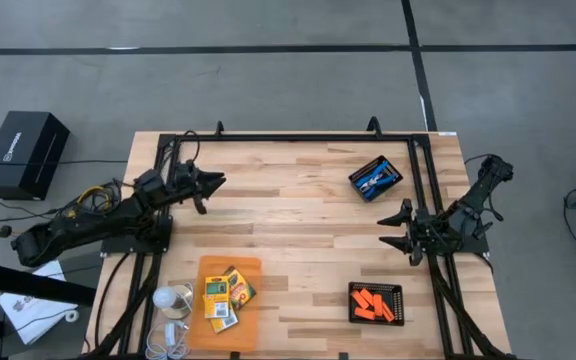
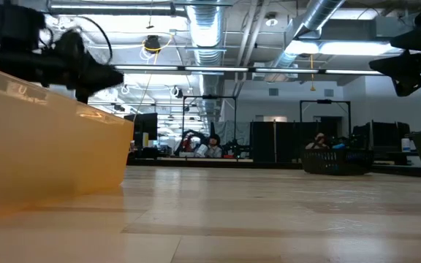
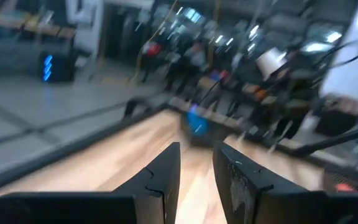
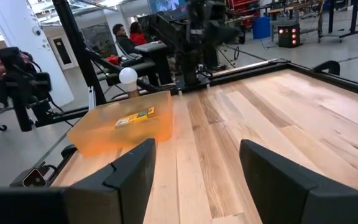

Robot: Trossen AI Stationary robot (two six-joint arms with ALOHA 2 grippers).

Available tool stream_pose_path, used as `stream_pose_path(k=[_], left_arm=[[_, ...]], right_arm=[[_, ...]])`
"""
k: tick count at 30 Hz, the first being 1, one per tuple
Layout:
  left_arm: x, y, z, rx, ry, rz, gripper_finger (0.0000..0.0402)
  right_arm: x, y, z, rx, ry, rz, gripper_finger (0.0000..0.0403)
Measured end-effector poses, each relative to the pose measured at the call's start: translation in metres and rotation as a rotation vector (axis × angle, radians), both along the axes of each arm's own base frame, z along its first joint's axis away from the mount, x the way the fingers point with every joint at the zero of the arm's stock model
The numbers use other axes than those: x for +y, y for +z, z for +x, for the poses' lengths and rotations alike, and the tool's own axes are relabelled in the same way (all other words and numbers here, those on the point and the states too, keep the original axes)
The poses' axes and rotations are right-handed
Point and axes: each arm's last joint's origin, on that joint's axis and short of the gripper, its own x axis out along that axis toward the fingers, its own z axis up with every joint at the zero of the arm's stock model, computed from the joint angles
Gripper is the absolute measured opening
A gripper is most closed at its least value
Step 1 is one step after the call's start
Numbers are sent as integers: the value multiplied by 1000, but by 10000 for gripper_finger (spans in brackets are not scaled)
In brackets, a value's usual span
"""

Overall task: Pick & Place School Supplies
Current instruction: Return to Home Position

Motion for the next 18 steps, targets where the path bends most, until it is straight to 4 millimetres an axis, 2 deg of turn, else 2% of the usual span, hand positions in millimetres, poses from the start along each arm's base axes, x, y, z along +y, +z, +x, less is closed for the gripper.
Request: stream_pose_path(k=[9, 13, 18], left_arm=[[-34, 39, -24, -372, -166, 192, 90], [-44, 49, -36, -502, -222, 243, 90], [-51, 54, -37, -566, -296, 245, 90]], right_arm=[[-2, 0, 2, -3, -29, 3, 224], [-6, 0, 4, -3, -82, 3, 224], [-13, 0, 7, -4, -166, 3, 225]])
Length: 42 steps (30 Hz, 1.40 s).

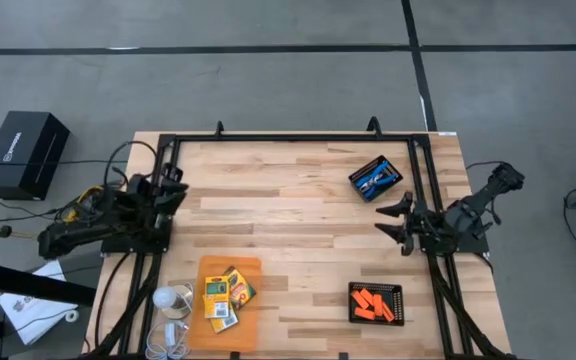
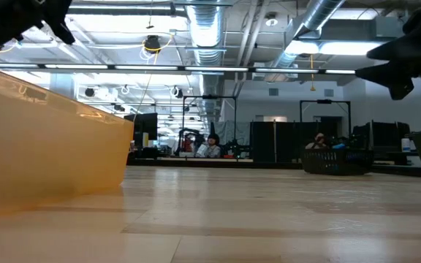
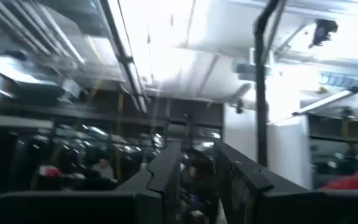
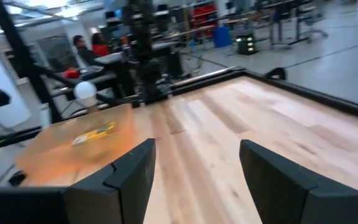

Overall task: Pick & Place School Supplies
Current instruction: Return to Home Position

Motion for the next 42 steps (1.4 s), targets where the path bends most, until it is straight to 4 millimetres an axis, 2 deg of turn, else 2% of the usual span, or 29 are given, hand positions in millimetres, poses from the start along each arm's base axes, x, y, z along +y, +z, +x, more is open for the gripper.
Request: stream_pose_path(k=[10, 12, 16, 20, 24, 28, 36, 42], left_arm=[[-7, -2, 3, 22, -93, -3, 90], [-6, -8, 7, 102, -96, -19, 90], [-4, -37, 21, 421, -93, -88, 90], [-3, -58, 25, 642, -92, -136, 90], [-2, -64, 28, 720, -62, -162, 90], [-2, -65, 28, 722, -60, -163, 90], [-3, -54, 21, 592, -63, -136, 90], [-3, -54, 21, 590, -63, -136, 90]], right_arm=[[-5, -4, 6, 29, -86, -20, 225], [-5, -5, 7, 37, -86, -25, 225], [-4, -6, 7, 43, -86, -30, 225], [-4, -6, 7, 44, -88, -30, 225], [-3, -10, 10, 89, -92, -60, 225], [-3, -13, 13, 129, -109, -86, 225], [-6, -12, 13, 113, -127, -74, 225], [-6, -12, 13, 110, -127, -72, 225]])
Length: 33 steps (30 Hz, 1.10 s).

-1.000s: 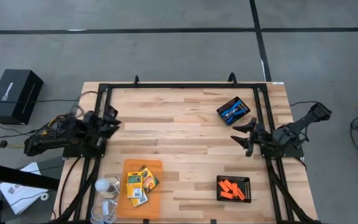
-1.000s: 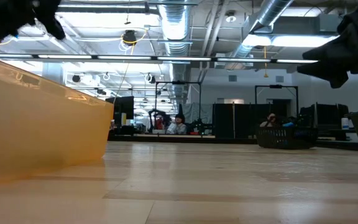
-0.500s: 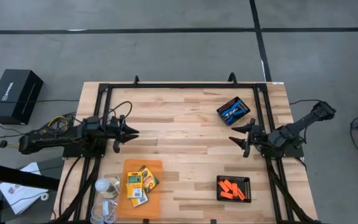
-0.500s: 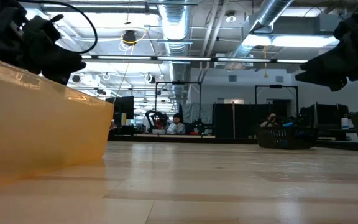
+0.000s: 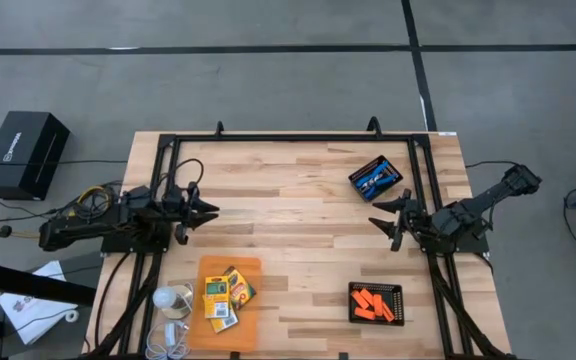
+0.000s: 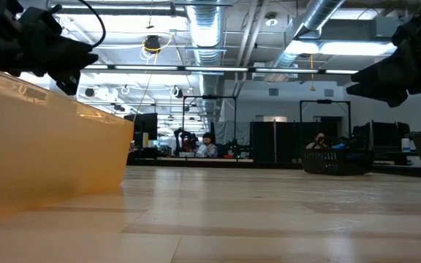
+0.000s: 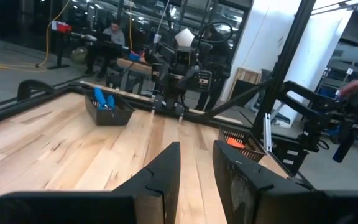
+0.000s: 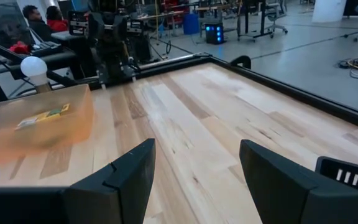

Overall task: Pick & Place School Supplies
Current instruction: Return to Home Position

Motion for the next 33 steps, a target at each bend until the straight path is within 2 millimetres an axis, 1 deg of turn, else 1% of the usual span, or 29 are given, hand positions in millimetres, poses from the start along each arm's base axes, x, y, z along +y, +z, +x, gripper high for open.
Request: stream_pose_path(k=[5, 7, 15, 19, 23, 33], left_arm=[[0, 0, 0, 0, 0, 0, 90], [0, 0, 0, 0, 0, 0, 90], [0, 0, 0, -1, 0, 0, 90], [0, 0, 0, -2, 0, 0, 90], [0, 0, 0, -4, -1, 1, 90], [0, 1, 0, -8, -2, 2, 90]], right_arm=[[1, 0, 0, 2, 8, -2, 225], [4, 0, -1, 2, 36, -1, 225], [24, 0, -11, 2, 264, -2, 225], [30, 0, -15, 2, 332, -1, 225], [30, 0, -15, 2, 334, -2, 225], [25, 0, -11, 2, 272, -1, 225]])
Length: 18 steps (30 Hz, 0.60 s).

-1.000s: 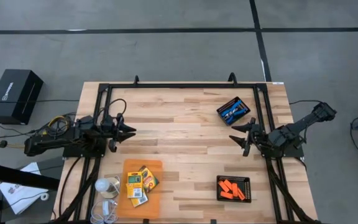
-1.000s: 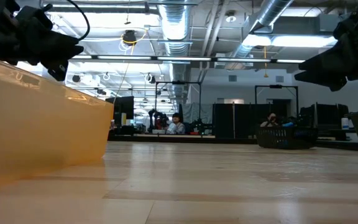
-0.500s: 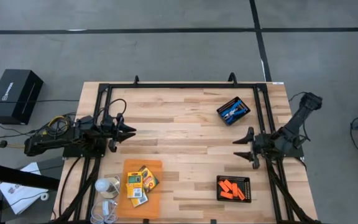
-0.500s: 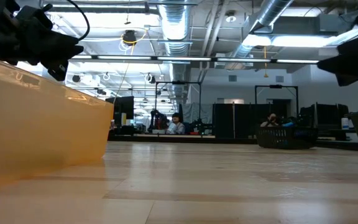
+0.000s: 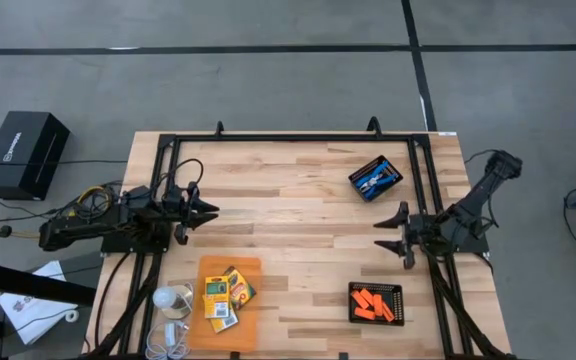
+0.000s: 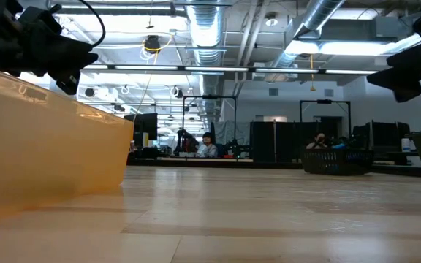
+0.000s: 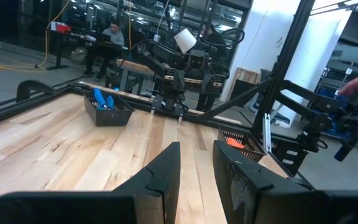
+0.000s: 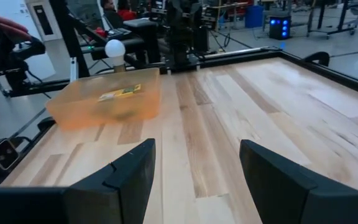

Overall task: Pick & Place School Supplies
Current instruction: Return to Home Position

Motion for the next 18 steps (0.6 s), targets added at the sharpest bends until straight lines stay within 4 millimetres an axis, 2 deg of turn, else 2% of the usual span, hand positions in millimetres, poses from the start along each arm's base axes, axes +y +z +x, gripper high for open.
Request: stream_pose_path(k=[18], left_arm=[[0, 1, 0, -15, 0, 2, 90]], right_arm=[[-2, 1, 1, -11, -20, 11, 225]])
